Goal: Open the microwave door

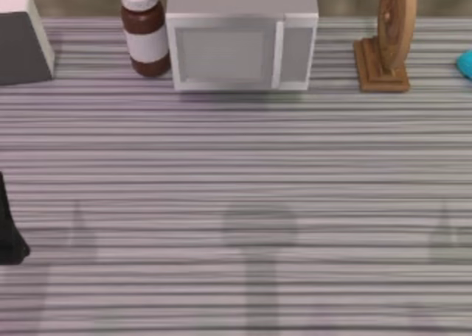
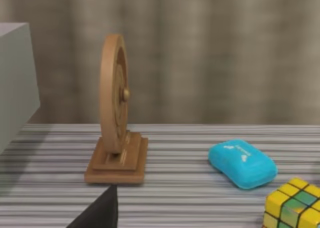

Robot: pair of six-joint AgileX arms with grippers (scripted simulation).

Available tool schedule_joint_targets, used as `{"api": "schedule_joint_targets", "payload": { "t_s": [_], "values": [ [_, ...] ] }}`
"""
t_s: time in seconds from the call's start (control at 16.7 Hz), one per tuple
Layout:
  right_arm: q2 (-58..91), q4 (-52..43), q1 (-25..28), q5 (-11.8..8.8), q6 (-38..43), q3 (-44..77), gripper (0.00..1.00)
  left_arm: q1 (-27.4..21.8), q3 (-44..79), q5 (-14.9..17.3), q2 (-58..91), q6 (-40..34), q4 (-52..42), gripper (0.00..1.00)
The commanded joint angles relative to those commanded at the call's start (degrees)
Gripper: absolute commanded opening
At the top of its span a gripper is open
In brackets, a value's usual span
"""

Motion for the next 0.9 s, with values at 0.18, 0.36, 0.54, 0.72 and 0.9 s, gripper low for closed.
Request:
{"api": "schedule_joint_targets", "payload": {
  "t_s": [0.18,0.36,0.54,0.72,0.9],
  "values": [
    [0.0,0.0,0.0,0.0,0.0,0.0,1.0,-0.26,0.56,-0.15,0.57,-0.17,-0.3,1.0],
    [0.0,0.0,0.0,0.0,0.0,0.0,1.0,-2.55,5.75,-1.54,5.91,-1.78,-2.93,1.0],
    [0.0,0.0,0.0,0.0,0.0,0.0,1.0,-6.62,15.89,-4.07,16.7,-4.93,-7.47,1.0],
    [0.0,0.0,0.0,0.0,0.0,0.0,1.0,-11.93,30.3,-7.3,32.52,-9.38,-12.92,1.0],
    [0.0,0.0,0.0,0.0,0.0,0.0,1.0,-17.88,47.66,-10.81,51.53,-14.74,-18.47,1.0]
  ]
}}
